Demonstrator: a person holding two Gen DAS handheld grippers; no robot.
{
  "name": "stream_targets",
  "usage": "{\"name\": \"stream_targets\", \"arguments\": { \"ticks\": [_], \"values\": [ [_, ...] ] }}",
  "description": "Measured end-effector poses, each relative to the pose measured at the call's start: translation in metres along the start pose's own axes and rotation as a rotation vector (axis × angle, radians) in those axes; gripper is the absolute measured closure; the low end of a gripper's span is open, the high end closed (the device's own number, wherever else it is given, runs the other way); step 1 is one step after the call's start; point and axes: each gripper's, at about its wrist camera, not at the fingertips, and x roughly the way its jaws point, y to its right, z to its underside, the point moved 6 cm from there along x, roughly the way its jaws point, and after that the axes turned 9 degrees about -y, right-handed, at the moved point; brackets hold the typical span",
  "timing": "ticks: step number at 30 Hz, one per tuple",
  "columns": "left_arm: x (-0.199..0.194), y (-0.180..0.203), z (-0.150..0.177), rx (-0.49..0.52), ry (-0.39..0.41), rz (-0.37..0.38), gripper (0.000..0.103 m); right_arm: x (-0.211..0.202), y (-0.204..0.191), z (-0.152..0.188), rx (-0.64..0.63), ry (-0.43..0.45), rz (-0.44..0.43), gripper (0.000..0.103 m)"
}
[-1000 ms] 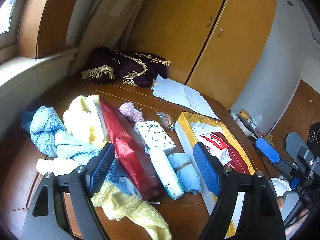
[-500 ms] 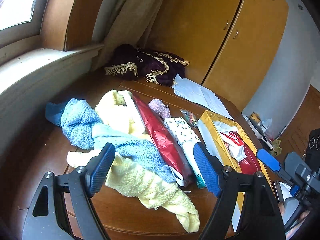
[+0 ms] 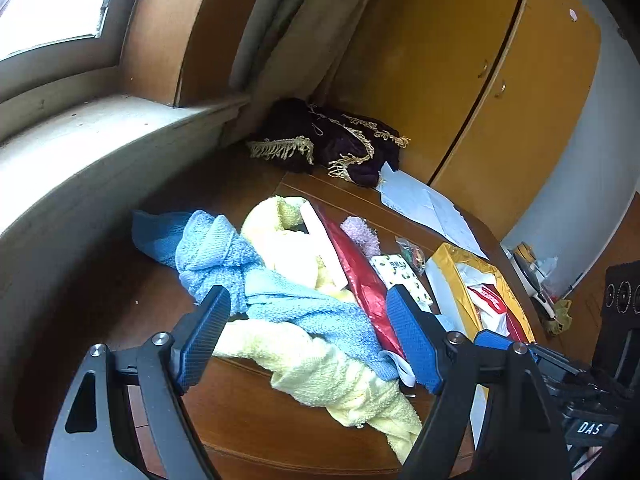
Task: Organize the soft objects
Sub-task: 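Grasp the blue towel with the left tool while the right tool grasps the cartoon tissue pack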
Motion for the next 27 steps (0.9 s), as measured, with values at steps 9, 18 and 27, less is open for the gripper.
{"name": "stream_targets", "arguments": {
  "ticks": [9,18,27],
  "values": [
    [0.017,-0.012,-0.005,-0.017,-0.063,-0.035,0.023,0.038,0.027,0.004,0.144,-0.13,0.083,0.064],
    [0.043,-0.015,-0.008,0.002,-0.165,-0.142,0.023,0.034,0.029,0.012,0.148,-0.111,0.079,0.088],
    [0.048,-0.041,-0.007,-0.06,-0.177,-0.159,0.066,0.019,0.024,0.017,0.126,-0.044,0.062,0.09]
  ]
}}
